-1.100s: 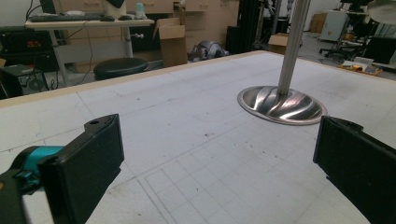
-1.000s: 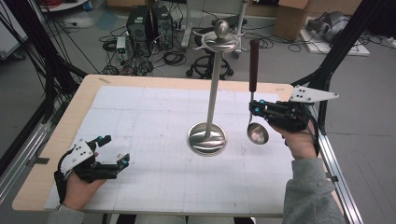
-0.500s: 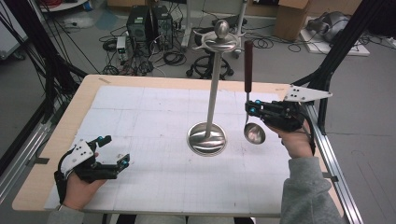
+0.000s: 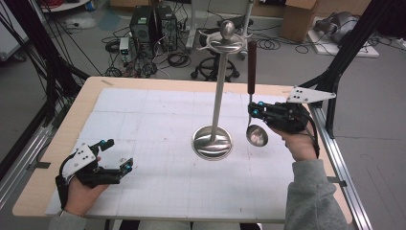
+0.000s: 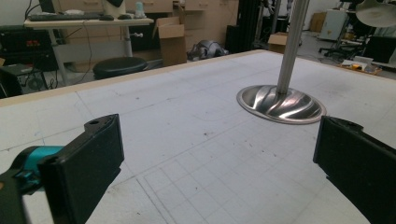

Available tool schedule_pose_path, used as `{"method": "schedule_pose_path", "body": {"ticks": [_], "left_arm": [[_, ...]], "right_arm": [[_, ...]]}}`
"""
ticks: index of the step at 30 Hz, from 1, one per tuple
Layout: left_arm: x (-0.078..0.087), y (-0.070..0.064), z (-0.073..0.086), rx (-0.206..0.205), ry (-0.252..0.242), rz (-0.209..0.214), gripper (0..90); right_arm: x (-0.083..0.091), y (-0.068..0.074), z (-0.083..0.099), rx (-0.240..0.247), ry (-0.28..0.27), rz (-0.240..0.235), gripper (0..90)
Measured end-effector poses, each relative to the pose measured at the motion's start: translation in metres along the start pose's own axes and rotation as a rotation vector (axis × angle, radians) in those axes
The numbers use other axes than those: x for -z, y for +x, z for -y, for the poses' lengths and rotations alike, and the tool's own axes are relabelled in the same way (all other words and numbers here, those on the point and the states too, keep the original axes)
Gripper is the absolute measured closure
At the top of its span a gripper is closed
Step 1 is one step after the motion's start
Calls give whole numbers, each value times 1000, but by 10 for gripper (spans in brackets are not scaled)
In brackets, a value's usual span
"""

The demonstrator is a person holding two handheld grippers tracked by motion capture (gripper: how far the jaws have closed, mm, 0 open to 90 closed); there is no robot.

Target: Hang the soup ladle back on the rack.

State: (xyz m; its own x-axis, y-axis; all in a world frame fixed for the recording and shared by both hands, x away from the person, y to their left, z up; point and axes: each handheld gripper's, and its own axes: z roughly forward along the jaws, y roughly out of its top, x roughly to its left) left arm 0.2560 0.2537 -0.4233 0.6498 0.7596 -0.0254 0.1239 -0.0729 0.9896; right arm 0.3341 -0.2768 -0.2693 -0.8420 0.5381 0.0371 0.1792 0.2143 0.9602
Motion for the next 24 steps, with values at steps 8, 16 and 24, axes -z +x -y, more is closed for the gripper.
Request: {"method": "schedule_pose_path", "body": {"ticks": [8, 16, 24], "left_arm": [[0, 0, 0, 0, 0, 0, 23], [0, 0, 0, 0, 0, -1, 23], [1, 0, 0, 0, -1, 0, 23]], "right_arm": [[-2, 2, -1, 4, 1, 10, 847], [-6, 3, -2, 10, 18, 26, 847], [-10, 5, -3, 14, 22, 31, 847]]}}
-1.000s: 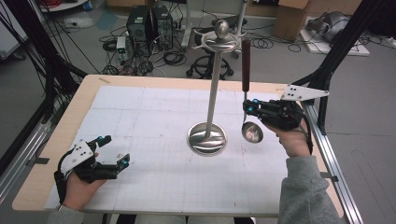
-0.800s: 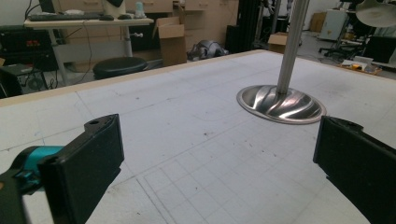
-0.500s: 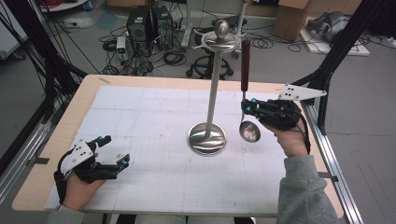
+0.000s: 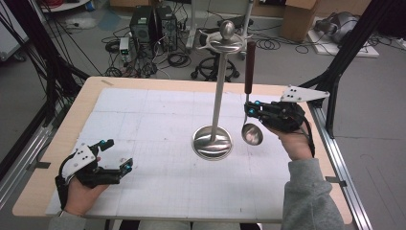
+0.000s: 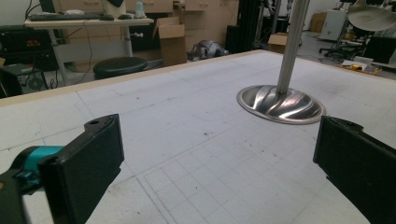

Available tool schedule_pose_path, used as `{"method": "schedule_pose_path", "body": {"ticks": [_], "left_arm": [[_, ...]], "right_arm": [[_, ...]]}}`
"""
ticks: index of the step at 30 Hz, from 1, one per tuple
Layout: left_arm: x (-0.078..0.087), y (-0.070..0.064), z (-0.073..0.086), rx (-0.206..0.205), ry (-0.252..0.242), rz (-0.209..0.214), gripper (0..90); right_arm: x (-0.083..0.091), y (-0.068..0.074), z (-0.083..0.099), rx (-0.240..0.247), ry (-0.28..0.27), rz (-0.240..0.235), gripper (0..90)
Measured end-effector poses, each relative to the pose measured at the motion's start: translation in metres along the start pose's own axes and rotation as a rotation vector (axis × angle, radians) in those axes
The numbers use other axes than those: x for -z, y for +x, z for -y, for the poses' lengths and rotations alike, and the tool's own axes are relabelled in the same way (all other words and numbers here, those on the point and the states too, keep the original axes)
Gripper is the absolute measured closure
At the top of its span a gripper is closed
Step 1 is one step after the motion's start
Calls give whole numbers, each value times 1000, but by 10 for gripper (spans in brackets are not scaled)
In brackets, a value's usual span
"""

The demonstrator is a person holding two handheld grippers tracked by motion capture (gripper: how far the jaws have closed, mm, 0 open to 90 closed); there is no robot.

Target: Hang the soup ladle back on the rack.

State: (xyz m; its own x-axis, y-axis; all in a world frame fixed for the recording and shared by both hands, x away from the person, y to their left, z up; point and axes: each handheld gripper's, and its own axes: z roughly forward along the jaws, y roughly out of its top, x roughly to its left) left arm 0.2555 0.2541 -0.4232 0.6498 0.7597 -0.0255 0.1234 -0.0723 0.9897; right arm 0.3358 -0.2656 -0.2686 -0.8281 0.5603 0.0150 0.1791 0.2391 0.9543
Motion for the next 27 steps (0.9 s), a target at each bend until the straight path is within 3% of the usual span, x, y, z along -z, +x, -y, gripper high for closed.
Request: {"method": "schedule_pose_path", "body": {"ticks": [7, 27], "left_arm": [[0, 0, 0, 0, 1, 0, 23], [0, 0, 0, 3, -1, -1, 23]], "right_arm": [[-3, 2, 0, 9, 20, 25, 847], [-14, 2, 2, -4, 22, 9, 845]]}}
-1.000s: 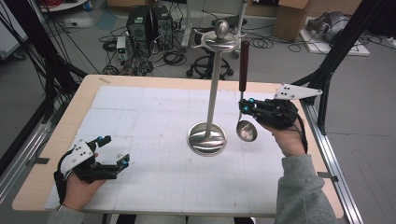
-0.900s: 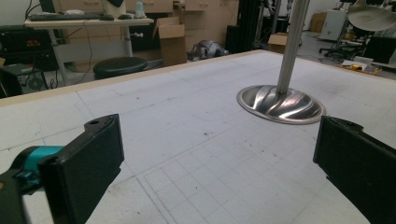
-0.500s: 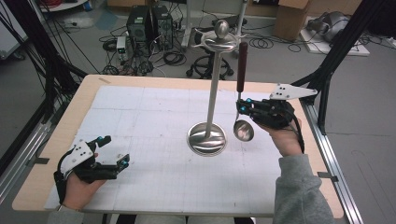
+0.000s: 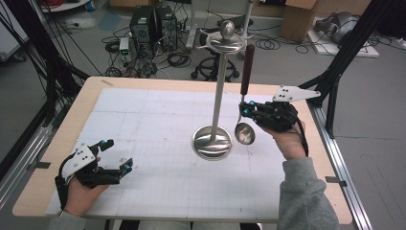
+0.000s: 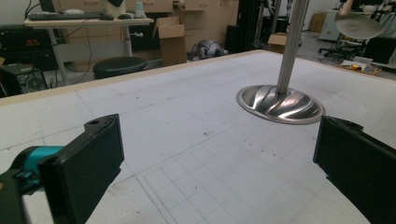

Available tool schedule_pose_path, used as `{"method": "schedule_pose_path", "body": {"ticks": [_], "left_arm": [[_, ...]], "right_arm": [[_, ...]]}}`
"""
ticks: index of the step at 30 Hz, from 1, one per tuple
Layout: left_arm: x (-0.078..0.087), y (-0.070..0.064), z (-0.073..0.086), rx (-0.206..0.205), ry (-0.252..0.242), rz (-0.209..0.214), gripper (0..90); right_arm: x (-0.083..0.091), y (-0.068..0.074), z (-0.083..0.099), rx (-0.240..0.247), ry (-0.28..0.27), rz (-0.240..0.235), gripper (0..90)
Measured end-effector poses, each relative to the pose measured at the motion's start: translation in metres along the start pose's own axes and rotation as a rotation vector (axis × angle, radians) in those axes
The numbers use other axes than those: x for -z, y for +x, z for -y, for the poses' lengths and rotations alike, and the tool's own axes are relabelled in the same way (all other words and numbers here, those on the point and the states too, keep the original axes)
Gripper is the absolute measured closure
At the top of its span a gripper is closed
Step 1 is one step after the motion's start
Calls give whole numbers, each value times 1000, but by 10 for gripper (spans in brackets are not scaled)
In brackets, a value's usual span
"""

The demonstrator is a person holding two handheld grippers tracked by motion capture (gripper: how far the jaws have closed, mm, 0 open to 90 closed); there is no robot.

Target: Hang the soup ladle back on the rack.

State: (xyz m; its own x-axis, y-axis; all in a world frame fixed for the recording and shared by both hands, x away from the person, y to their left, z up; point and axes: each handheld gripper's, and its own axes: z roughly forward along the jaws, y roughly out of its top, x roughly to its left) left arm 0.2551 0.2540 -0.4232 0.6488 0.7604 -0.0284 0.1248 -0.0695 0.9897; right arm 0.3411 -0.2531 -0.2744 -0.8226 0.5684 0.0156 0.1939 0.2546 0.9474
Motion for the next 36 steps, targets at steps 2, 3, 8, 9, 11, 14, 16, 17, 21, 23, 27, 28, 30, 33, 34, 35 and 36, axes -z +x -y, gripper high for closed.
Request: {"method": "schedule_pose_path", "body": {"ticks": [2, 3, 8, 9, 11, 14, 16, 17, 21, 23, 27, 28, 30, 33, 34, 35, 36], "left_arm": [[0, 0, 0, -1, 1, 1, 23], [0, 0, 0, -2, 1, 2, 23], [0, 0, 0, -3, 0, -1, 23], [0, 0, 0, -4, 0, 1, 23], [0, 0, 0, -3, -1, 0, 23], [0, 0, 0, -4, -1, 2, 23], [0, 0, 0, -4, -3, 0, 23], [0, 0, 0, -5, -2, 0, 23], [0, 0, -1, -1, -7, 0, 23], [0, 0, -1, 0, -10, 0, 23], [-1, 0, -1, 2, -13, 0, 23], [-1, 0, -1, 2, -14, 0, 23], [-1, 0, -2, 1, -17, 2, 23], [-1, 0, -2, 8, -23, 7, 23], [-1, 1, -2, 11, -25, 8, 23], [-1, 1, -2, 17, -27, 9, 23], [-1, 1, -2, 20, -29, 10, 23]], "right_arm": [[-1, 0, 0, 0, -2, 4, 845], [-1, 0, 0, -2, -1, 3, 845], [-1, 0, 1, 7, -6, 13, 834], [-1, 0, 1, 8, -6, 17, 829], [0, 1, 2, 7, -39, 22, 778], [2, 1, 4, 10, -65, 22, 710], [3, 3, 6, 24, -72, 25, 650], [4, 4, 8, 24, -79, 30, 616], [5, 8, 15, 52, -98, 40, 448], [5, 11, 21, 69, -100, 41, 347], [5, 14, 32, 78, -87, 22, 183], [5, 15, 35, 71, -91, 16, 157], [5, 15, 40, 60, -94, 7, 118], [7, 16, 49, 46, -111, -8, 91], [8, 17, 52, 35, -105, -12, 12], [8, 17, 54, 24, -93, -8, 3], [8, 17, 55, 21, -90, -13, 3]]}}
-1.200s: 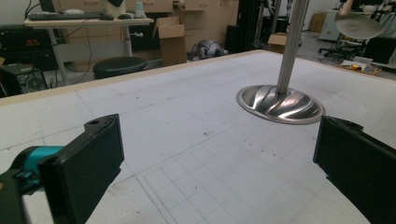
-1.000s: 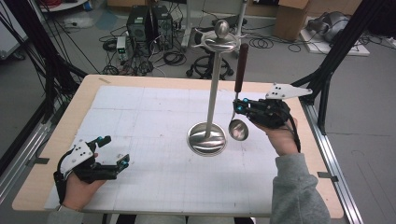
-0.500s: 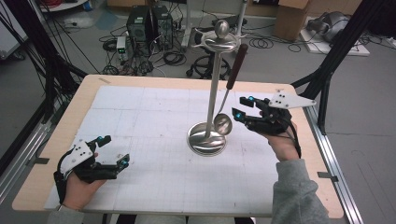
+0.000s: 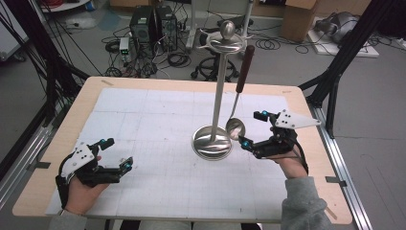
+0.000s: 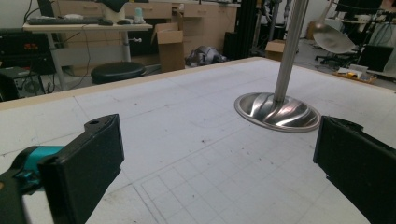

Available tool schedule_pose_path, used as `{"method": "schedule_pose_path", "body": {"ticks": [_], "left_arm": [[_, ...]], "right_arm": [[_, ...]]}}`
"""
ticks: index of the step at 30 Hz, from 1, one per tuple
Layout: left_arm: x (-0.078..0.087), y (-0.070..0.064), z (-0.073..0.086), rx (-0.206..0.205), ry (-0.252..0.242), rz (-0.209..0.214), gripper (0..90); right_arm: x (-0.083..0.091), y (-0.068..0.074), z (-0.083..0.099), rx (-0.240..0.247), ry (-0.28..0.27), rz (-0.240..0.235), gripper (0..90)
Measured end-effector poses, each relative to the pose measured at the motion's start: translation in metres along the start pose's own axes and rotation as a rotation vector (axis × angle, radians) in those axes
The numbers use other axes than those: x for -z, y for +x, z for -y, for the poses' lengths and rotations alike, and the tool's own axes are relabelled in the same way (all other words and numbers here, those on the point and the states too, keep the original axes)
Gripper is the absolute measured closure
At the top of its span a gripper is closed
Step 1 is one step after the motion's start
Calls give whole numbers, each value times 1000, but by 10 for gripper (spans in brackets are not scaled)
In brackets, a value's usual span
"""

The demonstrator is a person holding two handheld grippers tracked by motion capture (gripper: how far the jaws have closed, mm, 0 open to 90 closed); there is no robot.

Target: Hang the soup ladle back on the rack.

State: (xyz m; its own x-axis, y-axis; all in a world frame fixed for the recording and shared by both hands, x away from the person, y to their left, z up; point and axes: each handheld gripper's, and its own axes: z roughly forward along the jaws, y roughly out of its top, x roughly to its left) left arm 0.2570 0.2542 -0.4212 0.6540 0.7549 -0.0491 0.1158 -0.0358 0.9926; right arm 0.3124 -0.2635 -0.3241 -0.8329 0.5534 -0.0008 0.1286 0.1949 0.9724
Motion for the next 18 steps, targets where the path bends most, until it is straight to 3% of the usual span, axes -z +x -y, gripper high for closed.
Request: {"method": "schedule_pose_path", "body": {"ticks": [6, 10, 18], "left_arm": [[0, 0, -1, 5, -21, 12, 23], [0, -1, -1, 4, -26, 23, 23], [-1, -2, -2, 10, -36, 34, 23]], "right_arm": [[7, 6, 9, 17, -26, -8, 2], [9, 6, 20, 25, -40, 13, 2], [17, 3, 47, -14, -63, 52, 2]]}}
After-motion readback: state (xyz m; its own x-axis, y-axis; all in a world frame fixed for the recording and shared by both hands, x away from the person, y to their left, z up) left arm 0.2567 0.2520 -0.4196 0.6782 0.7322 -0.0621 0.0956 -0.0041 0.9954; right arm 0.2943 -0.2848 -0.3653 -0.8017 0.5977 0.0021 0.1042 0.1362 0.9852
